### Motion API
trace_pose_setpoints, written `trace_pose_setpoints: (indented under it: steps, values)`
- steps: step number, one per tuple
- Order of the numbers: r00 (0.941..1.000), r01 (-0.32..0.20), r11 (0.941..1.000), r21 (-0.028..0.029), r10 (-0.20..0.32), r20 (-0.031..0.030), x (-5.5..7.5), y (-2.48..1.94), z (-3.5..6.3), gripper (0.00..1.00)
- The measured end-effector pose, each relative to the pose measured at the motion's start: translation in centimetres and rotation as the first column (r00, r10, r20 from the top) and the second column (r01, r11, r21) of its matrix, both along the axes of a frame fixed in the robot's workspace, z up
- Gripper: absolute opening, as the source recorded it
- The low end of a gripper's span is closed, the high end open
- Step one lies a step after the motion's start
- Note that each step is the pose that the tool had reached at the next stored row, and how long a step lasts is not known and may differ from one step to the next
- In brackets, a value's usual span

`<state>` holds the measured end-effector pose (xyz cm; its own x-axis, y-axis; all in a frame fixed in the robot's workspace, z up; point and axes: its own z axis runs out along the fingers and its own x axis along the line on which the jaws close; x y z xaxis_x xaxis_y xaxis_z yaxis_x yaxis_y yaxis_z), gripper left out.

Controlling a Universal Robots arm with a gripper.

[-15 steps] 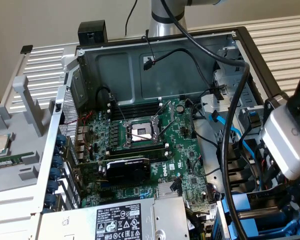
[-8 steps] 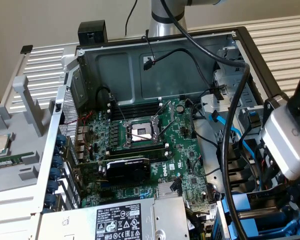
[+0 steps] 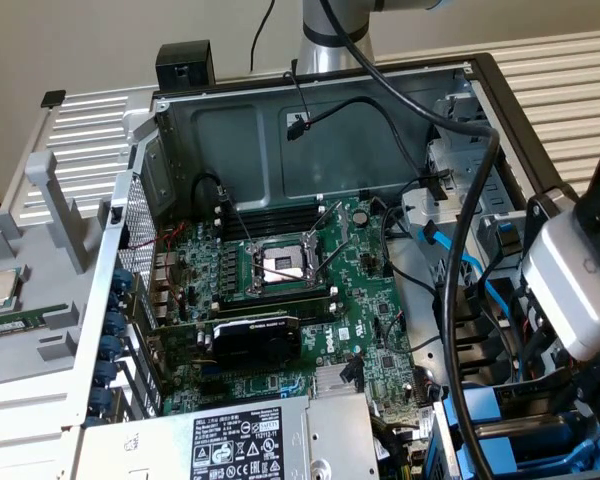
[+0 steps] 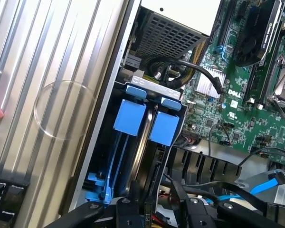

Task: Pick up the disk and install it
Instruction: 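Insert the first disk wire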

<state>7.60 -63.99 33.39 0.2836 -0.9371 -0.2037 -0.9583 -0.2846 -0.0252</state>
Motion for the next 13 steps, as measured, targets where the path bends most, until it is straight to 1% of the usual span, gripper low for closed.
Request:
trace_pose_setpoints:
  steps: [4,7,8,9,10,12,13]
  values:
    - [1.0000,0.000,1.0000,0.0066,0.000,-0.0039,0.03,-0.05,0.01,0.40]
    - [1.0000,0.000,1.0000,0.0083,0.000,-0.0070,0.04,-0.06,0.01,0.40]
    - [1.0000,0.000,1.0000,0.0085,0.000,-0.0080,0.04,-0.06,0.01,0.37]
    - [1.0000,0.000,1.0000,0.0087,0.000,-0.0090,0.03,-0.07,0.01,0.31]
    - [1.0000,0.000,1.0000,0.0088,0.000,-0.0099,0.04,-0.07,0.01,0.31]
    - [0.9999,0.000,1.0000,0.0094,0.000,-0.0121,0.04,-0.07,0.01,0.18]
    - [0.9999,0.000,1.0000,0.0098,0.000,-0.0133,0.05,-0.08,0.01,0.18]
